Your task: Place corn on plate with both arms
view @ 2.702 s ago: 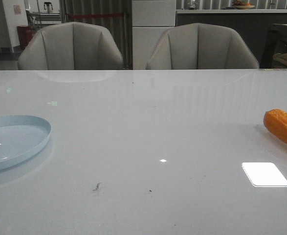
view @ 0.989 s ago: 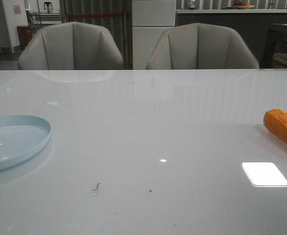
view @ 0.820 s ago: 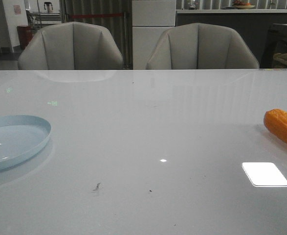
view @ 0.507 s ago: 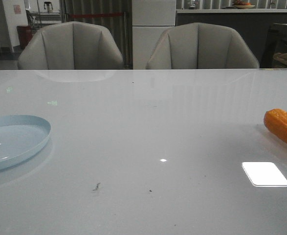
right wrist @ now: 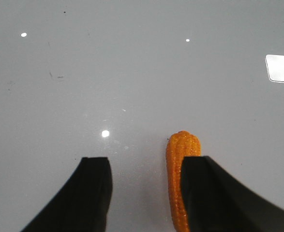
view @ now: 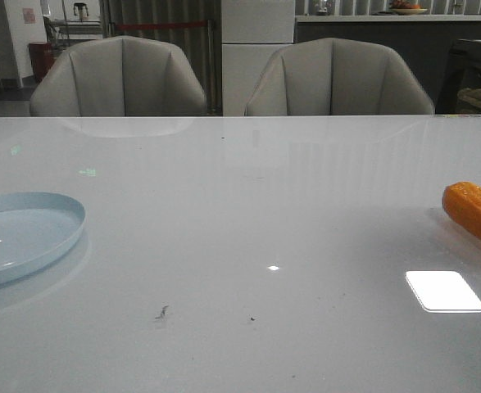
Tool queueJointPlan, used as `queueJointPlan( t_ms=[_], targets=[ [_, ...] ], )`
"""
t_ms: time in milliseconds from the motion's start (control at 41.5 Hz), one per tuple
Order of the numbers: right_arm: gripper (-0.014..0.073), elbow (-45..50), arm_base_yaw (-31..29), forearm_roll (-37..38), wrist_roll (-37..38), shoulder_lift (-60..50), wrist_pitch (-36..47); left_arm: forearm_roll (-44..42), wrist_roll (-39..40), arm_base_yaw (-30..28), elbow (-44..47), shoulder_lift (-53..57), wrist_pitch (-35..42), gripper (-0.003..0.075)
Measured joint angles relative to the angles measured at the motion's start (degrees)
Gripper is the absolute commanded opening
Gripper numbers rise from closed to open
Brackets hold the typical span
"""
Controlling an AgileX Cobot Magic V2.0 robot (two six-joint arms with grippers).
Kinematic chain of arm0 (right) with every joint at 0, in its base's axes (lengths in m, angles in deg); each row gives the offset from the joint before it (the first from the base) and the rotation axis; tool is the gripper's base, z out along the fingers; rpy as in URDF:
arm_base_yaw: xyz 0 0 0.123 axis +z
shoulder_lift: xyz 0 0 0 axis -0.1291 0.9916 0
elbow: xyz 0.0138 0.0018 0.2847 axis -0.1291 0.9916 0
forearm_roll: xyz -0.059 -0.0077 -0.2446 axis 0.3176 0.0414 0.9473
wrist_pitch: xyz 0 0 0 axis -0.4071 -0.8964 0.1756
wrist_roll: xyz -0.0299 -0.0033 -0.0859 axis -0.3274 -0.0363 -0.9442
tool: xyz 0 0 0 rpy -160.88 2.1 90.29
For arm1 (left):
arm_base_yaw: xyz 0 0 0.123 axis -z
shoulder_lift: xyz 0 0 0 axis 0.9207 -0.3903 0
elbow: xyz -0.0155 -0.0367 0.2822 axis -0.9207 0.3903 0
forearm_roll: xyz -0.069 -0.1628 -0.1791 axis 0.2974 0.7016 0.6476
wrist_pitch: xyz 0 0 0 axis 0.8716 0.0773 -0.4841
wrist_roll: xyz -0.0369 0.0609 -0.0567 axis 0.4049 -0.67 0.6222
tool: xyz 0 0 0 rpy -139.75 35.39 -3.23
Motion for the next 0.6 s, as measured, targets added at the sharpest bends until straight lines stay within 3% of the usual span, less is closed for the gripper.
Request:
queueJointPlan(
  t_ms=[265, 603],
  targets=[
    [0.0468, 0.0, 0.0, 0.0, 0.0, 0.0, -0.9, 3.4, 0.0, -1.2, -0.4, -0.9, -2.9, 0.0496],
    [0.0468, 0.0, 0.0, -2.2, 0.0, 0.0, -3.6, 7.7, 0.0, -8.5, -17.8, -18.2, -26.3, 0.0496]
  ],
)
